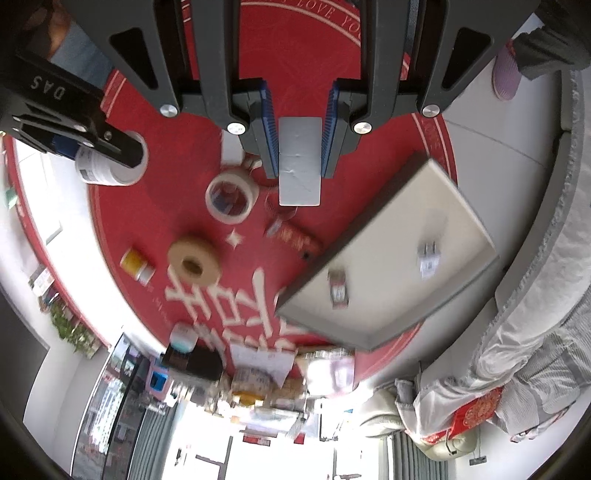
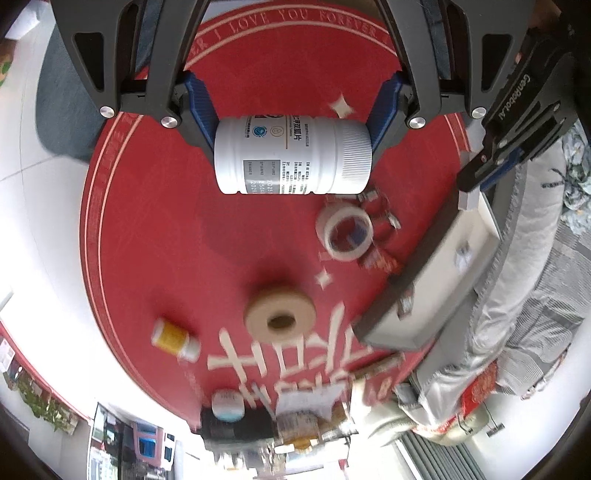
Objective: Organize rigid objects
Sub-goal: 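Carry the power bank and pill bottle toward the white tray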
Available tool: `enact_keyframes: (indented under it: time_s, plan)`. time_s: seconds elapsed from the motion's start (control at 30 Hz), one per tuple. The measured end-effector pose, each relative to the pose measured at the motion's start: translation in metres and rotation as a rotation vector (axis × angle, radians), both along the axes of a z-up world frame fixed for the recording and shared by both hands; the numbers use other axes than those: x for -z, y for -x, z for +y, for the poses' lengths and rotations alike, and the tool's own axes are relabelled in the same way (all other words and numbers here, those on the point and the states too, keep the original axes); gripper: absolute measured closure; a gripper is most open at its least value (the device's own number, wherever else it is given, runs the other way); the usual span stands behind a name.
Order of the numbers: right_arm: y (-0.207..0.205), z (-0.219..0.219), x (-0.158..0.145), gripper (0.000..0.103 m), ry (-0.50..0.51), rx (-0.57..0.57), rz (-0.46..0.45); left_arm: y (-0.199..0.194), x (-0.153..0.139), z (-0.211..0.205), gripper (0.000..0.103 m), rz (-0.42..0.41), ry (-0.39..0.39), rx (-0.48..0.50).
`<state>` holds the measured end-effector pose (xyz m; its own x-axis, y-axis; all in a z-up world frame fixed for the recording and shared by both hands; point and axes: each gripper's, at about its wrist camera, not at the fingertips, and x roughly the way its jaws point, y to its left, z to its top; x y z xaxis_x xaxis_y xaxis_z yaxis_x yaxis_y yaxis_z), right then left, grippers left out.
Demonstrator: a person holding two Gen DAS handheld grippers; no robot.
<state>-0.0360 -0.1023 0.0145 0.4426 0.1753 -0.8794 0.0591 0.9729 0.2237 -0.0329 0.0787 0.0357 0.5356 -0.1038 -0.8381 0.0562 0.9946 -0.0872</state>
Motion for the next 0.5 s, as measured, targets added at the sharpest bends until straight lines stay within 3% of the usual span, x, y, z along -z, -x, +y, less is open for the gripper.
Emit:
enact_keyframes:
  time_s: [0.33,0.5]
  plan:
    - [-0.057,0.024,-0.105,0.031,-0.037,-0.057,-0.231,-0.040,-0.107,0.015,0.079,-0.177,0.095,0.002]
    - [-0.084,0.048,-0.150,0.031,-0.070,-0.106,-0.324,-0.059,-0.147,0.037,0.079,-0.262,0.092,-0.048]
